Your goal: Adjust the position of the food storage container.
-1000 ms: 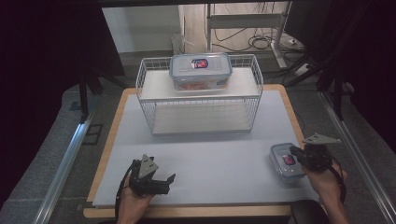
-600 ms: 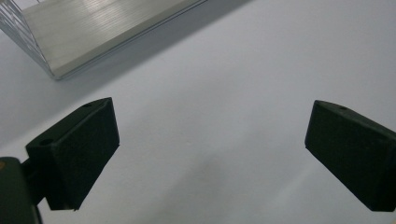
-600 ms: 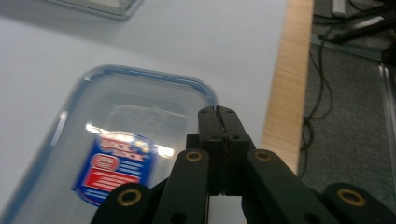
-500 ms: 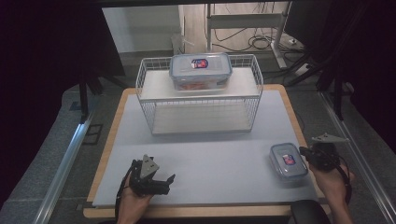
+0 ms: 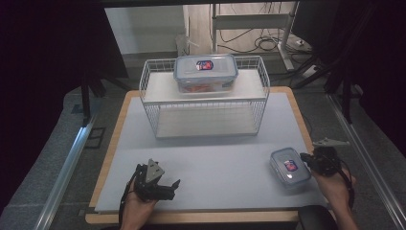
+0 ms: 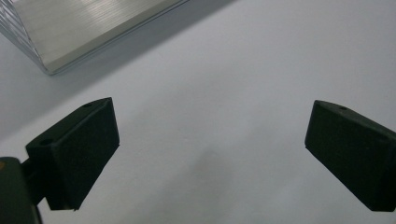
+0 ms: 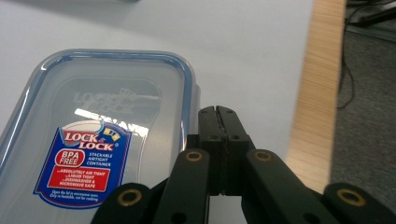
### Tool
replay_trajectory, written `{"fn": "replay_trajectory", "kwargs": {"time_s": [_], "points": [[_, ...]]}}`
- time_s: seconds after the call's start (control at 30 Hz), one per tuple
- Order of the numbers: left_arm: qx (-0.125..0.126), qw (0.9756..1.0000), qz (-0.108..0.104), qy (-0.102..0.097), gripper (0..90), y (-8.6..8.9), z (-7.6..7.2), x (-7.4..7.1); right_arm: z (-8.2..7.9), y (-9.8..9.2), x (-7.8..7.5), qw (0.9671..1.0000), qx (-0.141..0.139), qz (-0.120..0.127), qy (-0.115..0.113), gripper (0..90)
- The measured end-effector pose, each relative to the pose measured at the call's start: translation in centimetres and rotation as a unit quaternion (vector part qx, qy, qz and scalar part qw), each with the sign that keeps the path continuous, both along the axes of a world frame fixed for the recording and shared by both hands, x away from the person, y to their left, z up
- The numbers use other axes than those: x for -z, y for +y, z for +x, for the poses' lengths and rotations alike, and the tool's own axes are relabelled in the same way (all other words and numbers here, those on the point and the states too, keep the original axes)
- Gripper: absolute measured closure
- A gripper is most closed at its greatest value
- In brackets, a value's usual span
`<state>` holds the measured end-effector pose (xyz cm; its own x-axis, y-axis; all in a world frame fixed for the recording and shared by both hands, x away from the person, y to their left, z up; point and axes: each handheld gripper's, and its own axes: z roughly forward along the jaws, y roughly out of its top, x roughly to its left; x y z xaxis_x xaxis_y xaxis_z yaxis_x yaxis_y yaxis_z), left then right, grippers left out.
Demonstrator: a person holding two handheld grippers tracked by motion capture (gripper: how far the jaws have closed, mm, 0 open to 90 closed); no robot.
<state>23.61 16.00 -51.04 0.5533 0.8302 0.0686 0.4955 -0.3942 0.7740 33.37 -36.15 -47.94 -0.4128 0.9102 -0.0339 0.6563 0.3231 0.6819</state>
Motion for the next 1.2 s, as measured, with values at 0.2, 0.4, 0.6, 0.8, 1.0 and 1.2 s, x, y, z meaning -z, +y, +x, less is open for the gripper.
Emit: {"fn": "replay_trajectory", "kwargs": {"time_s": [0.2,0.4,0.6,0.8,1.0,1.2], "points": [[0.002,1.0000,0.000,0.003,2.9,-0.1,0.1,0.1,0.0,1.5,0.1,0.9997,-0.023,0.007,0.006,89.9],[0.005,1.0000,0.005,0.007,2.9,-0.3,0.1,0.2,0.1,4.3,0.2,0.9981,-0.060,0.004,0.009,89.9],[0.006,0.9999,0.004,0.007,3.0,-0.3,0.0,0.2,-0.4,4.5,0.2,0.9976,-0.067,0.003,0.014,89.7],[0.011,0.9999,0.004,0.009,3.0,-0.5,0.2,0.2,-2.8,2.3,0.5,0.9988,-0.043,0.003,0.024,89.7],[0.014,0.9999,0.007,0.007,3.0,-0.8,0.1,0.2,-5.7,1.1,0.6,0.9979,-0.044,0.008,0.047,89.7],[0.009,0.9999,0.005,0.003,2.9,-0.7,0.0,0.0,-6.8,1.2,1.1,0.9949,-0.047,0.033,0.083,89.7]]}}
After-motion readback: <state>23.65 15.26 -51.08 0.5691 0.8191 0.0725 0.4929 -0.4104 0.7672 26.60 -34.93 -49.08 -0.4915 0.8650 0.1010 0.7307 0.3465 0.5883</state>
